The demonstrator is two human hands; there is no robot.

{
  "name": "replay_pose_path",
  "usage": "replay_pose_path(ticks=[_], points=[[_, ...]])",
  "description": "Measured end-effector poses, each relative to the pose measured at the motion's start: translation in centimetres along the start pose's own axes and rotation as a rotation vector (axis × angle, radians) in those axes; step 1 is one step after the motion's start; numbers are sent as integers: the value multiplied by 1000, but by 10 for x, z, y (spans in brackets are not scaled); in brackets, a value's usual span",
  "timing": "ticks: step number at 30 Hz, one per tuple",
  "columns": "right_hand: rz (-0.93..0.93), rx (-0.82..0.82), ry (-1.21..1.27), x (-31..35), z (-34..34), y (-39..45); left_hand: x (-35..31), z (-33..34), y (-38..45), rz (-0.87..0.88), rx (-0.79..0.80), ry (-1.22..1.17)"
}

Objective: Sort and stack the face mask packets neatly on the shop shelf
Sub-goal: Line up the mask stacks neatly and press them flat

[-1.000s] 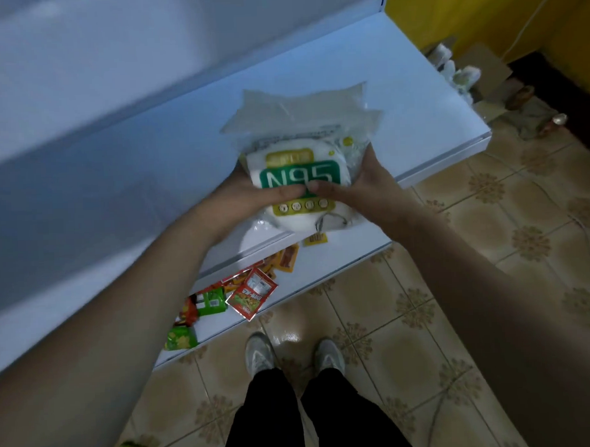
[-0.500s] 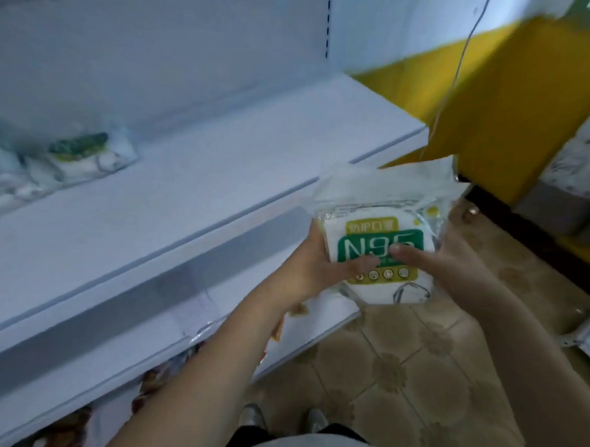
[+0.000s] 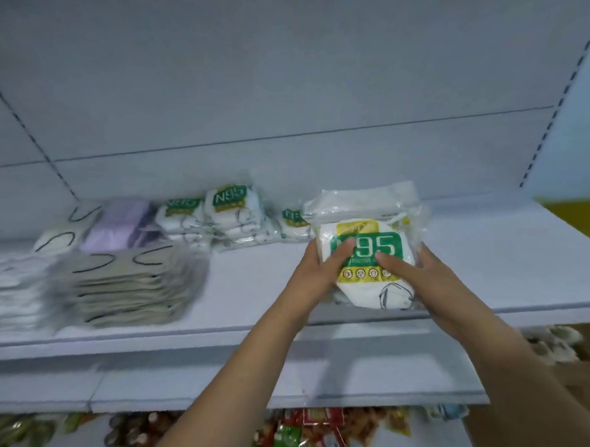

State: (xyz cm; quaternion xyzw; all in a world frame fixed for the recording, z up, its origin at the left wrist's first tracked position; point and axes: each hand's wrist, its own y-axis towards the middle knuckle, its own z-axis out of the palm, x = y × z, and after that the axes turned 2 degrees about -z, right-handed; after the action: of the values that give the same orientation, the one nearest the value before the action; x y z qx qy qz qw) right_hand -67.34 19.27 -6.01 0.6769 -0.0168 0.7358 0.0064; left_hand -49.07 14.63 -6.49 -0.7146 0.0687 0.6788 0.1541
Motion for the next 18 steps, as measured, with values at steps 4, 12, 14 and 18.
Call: replay_pose_path(ticks=[4, 12, 14, 18], points=[[27, 22, 13, 9, 47, 57, -11, -64, 22, -37, -85, 2], [288, -102, -225, 25, 78, 222, -38, -149, 119, 239, -507, 753], [350, -151, -351, 16, 83, 232, -23, -167, 152, 275, -679, 989], [304, -99, -482, -10, 109, 237, 6, -181, 178, -28, -458, 1084]])
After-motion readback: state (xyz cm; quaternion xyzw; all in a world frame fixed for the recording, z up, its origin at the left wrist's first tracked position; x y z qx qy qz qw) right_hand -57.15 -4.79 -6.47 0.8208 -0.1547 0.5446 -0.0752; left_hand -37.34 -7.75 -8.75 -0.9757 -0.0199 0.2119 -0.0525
